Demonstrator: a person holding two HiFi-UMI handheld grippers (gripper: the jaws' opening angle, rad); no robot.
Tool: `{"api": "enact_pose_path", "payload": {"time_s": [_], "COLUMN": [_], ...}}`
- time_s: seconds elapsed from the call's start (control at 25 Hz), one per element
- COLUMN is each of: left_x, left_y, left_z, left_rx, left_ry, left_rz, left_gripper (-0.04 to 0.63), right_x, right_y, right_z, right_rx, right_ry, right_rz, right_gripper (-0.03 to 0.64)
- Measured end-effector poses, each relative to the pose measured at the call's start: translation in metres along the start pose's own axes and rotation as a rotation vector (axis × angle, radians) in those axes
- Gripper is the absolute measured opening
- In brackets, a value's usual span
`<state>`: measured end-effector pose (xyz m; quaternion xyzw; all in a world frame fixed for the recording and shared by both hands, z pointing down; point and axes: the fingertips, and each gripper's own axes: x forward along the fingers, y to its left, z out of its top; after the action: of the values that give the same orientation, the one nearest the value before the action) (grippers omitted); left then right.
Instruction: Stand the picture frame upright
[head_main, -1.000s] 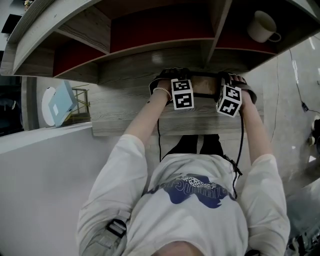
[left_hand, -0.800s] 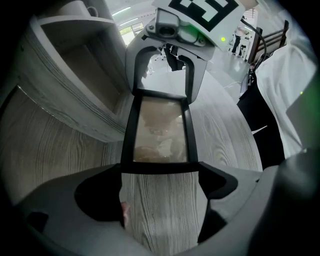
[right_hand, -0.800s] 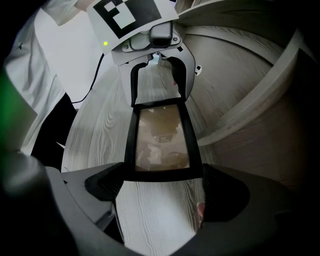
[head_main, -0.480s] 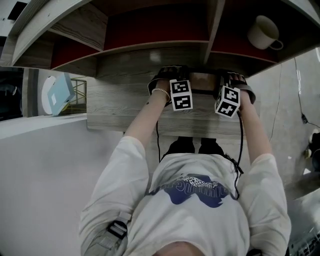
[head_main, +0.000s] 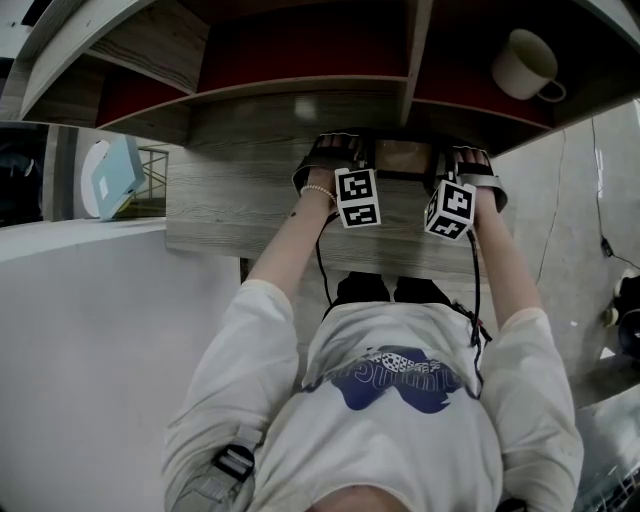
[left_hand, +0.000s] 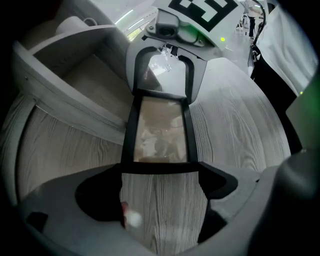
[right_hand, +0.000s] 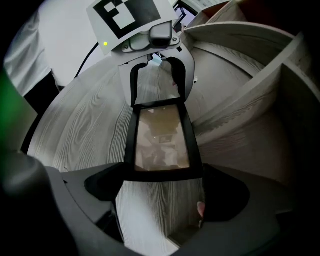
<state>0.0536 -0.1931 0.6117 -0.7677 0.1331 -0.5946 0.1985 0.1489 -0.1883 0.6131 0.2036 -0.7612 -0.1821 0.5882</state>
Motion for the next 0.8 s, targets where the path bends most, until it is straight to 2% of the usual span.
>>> {"api": "enact_pose_path", "payload": {"time_s": [0.4, 0.8], "left_x": [0.004, 0.012], "left_y": [0.003, 0.001], "left_z": [-0.005, -0.009], "left_rx": [0.031, 0.045], "left_ry": [0.023, 0.019], "left_rz": [0.088, 0.144], "left_gripper": [0.466, 0.466], "right_x": [0.005, 0.009], "right_y": [-0.001, -0.001], "right_z": [0.003, 0.003], "right_rx": [-0.006, -0.005], "right_ry": [0.023, 0.076], "right_rz": [-0.109, -0.167], "right_gripper": [0.459, 0.457]}}
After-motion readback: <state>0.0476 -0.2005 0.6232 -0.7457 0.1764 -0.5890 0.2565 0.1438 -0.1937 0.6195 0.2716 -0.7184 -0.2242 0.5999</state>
